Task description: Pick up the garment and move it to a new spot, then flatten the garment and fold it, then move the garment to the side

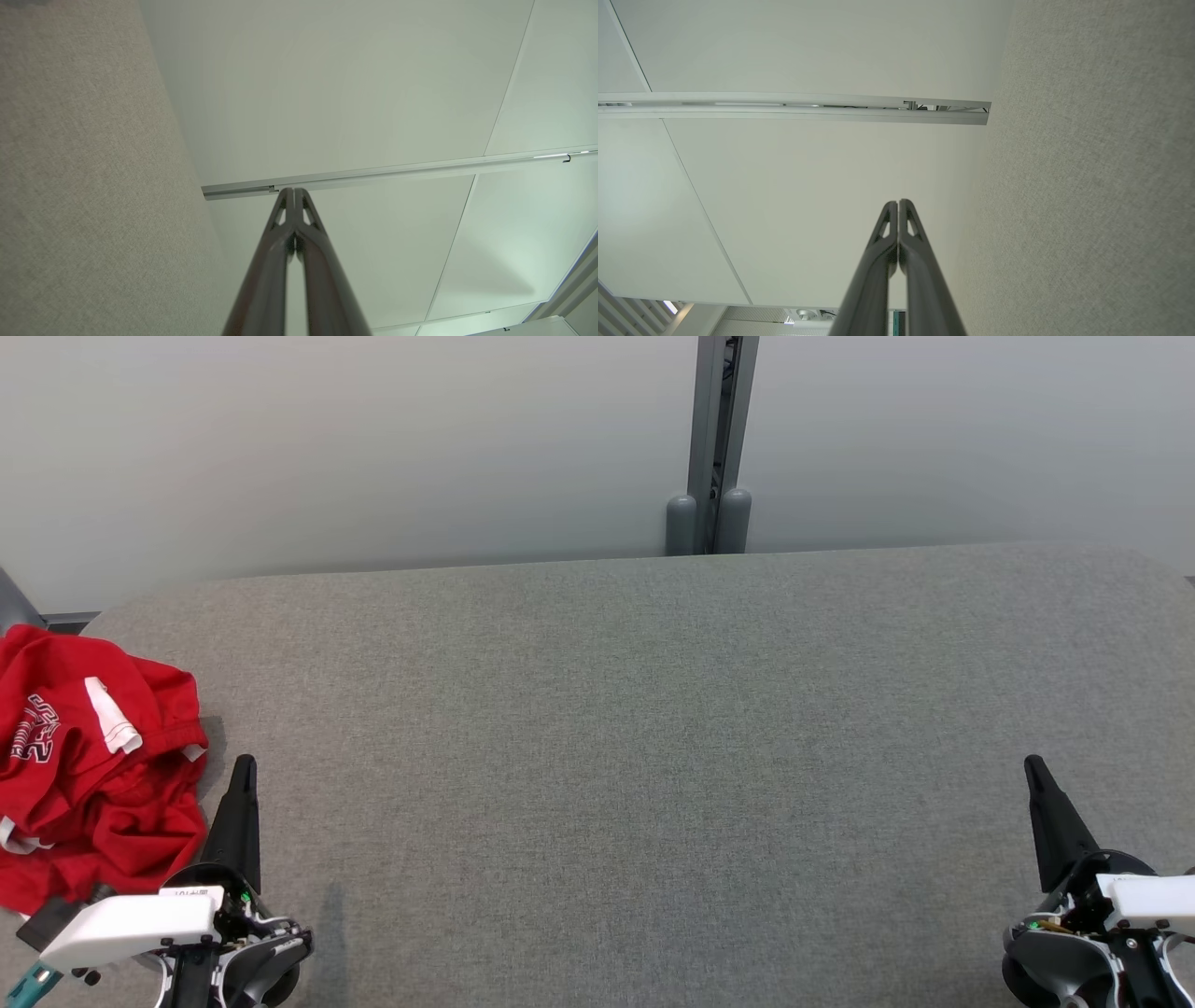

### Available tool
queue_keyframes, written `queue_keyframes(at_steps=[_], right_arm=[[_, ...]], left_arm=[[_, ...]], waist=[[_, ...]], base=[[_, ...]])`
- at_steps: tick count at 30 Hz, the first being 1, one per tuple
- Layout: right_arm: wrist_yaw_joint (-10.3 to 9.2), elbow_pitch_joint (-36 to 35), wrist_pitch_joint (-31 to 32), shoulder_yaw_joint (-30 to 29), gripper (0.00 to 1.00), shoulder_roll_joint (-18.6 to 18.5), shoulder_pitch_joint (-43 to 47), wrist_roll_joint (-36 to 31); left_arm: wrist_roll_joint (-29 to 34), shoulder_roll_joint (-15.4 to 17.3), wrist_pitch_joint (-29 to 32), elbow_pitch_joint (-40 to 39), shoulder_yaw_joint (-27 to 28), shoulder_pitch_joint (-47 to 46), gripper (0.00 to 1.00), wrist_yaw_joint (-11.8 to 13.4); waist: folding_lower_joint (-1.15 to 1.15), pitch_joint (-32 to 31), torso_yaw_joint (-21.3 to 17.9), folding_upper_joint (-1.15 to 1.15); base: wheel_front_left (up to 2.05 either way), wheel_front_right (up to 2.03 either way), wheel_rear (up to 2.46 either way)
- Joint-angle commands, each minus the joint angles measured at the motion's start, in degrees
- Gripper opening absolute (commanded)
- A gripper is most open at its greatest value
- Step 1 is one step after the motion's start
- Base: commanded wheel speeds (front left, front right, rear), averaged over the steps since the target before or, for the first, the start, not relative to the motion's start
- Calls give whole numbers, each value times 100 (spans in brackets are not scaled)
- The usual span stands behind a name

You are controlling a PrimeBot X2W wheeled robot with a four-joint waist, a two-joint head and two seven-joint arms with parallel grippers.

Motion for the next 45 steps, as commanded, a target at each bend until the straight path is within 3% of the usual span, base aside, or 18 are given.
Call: queue_keyframes(at_steps=[1, 5, 6, 23, 45], right_arm=[[2, 10, -1, -1, 0, -24, -27, -16], [2, 10, -1, -1, 0, -24, -27, -16], [0, 0, 0, 0, 100, 0, 0, 0], [-1, -58, -394, 168, 100, -107, -22, -536], [1, -722, -914, 429, 100, -354, -91, -3887]], left_arm=[[6, 13, 9, -1, 12, -93, 0, -28], [7, 13, 9, -1, 12, -93, 0, -28], [1, 0, 0, 0, 0, 0, 100, 0], [312, 47, -379, -182, -273, -67, 100, 5], [3303, 200, -912, -671, -575, -115, 100, 3]], waist=[[0, 0, 0, 0], [0, 0, 0, 0], [0, 0, 0, 0], [0, 13, -2, 0], [0, 24, -46, 0]], base=[[0, 0, 0], [0, 0, 0], [0, 0, 0], [0, 0, 0], [0, 0, 0]])
